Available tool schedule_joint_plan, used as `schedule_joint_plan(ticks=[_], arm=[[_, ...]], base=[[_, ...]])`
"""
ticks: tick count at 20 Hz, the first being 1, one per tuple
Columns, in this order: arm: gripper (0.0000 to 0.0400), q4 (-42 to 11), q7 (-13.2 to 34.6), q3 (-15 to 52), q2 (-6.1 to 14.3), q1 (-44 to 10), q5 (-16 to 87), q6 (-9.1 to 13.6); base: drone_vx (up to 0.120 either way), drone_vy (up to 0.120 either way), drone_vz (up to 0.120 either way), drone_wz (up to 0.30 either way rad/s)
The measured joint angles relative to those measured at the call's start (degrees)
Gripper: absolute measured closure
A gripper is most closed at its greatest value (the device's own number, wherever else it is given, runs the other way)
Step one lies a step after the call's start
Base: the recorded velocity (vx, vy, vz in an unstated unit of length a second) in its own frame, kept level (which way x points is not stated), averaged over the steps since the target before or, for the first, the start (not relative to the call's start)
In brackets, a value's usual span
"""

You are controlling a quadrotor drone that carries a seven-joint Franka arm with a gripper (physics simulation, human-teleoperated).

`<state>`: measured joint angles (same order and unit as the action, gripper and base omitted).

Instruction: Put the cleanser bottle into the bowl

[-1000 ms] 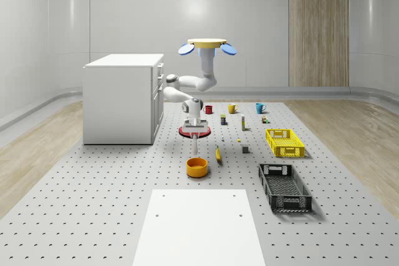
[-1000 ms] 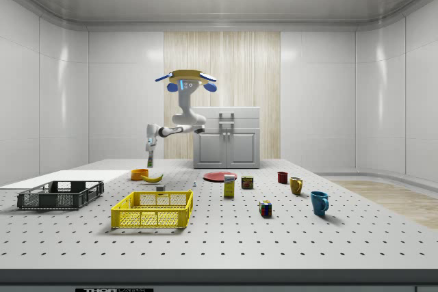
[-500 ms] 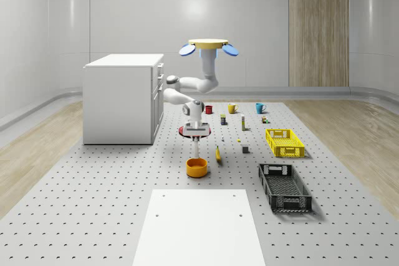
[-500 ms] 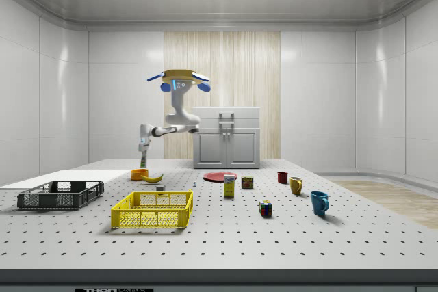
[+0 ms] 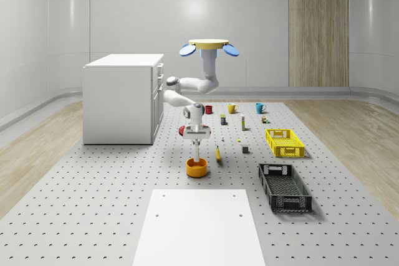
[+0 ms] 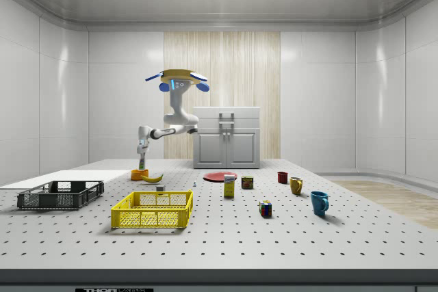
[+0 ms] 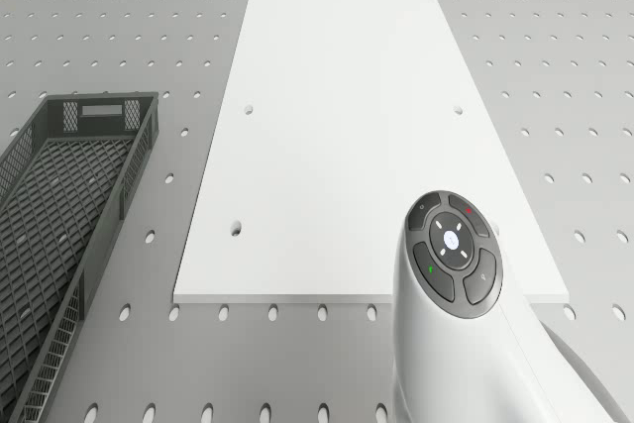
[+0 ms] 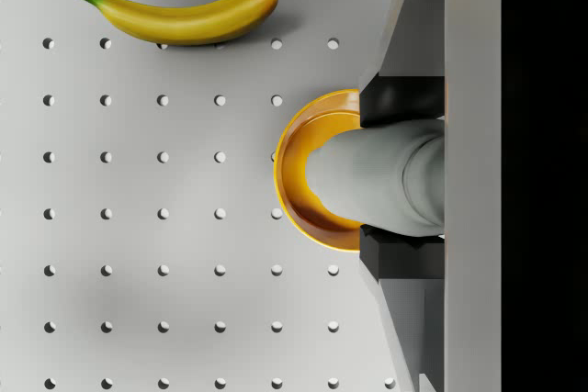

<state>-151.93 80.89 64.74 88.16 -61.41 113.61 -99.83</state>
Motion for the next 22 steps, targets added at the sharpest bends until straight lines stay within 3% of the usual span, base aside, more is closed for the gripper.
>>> schedule_joint_plan(ticks=[14,15,18,22], arm=[[0.0246,4.98,0.02,-7.67,-2.40,-2.48,7.20,-3.57],[0.0228,5.18,0.00,-7.92,-2.55,-2.55,7.44,-3.67],[0.0107,5.51,-0.11,-8.33,-2.85,-2.61,7.74,-3.81],[0.0040,4.78,-0.25,-7.44,-2.71,-2.14,6.92,-3.17]], base=[[0.000,0.000,0.000,0.000],[0.000,0.000,0.000,0.000],[0.000,0.000,0.000,0.000],[0.000,0.000,0.000,0.000]])
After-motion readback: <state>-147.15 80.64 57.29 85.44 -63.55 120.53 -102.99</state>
